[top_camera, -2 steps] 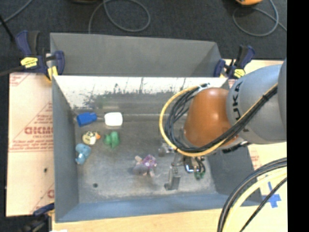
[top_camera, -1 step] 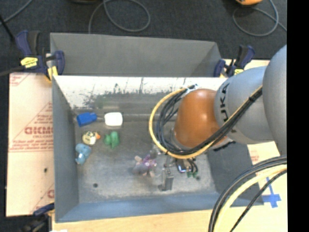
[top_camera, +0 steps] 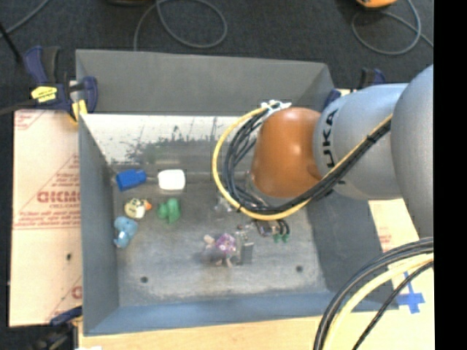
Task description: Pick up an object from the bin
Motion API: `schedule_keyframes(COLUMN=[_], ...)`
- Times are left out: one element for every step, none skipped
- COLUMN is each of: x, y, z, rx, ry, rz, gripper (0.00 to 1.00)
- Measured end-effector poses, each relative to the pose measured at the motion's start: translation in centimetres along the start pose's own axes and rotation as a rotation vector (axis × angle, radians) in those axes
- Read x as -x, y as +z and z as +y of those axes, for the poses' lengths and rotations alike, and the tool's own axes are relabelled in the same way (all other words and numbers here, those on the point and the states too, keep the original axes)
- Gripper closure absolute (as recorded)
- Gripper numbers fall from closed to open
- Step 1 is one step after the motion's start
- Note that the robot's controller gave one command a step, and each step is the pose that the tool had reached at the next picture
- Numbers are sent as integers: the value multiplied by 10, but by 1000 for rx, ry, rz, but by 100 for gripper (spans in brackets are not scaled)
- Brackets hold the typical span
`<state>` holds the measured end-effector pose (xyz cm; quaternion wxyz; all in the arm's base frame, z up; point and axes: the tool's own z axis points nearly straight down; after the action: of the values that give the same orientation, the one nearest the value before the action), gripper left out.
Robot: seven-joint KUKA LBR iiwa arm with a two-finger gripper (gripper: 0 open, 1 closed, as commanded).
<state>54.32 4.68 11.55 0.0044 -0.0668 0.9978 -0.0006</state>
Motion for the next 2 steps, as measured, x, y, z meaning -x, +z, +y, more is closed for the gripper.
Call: schedule_keyframes(x=[13, 20], y=[39, 45], z=[0, -12], rx=[1, -1], ry=[-1, -4], rz=[7, -5], gripper=[0, 100])
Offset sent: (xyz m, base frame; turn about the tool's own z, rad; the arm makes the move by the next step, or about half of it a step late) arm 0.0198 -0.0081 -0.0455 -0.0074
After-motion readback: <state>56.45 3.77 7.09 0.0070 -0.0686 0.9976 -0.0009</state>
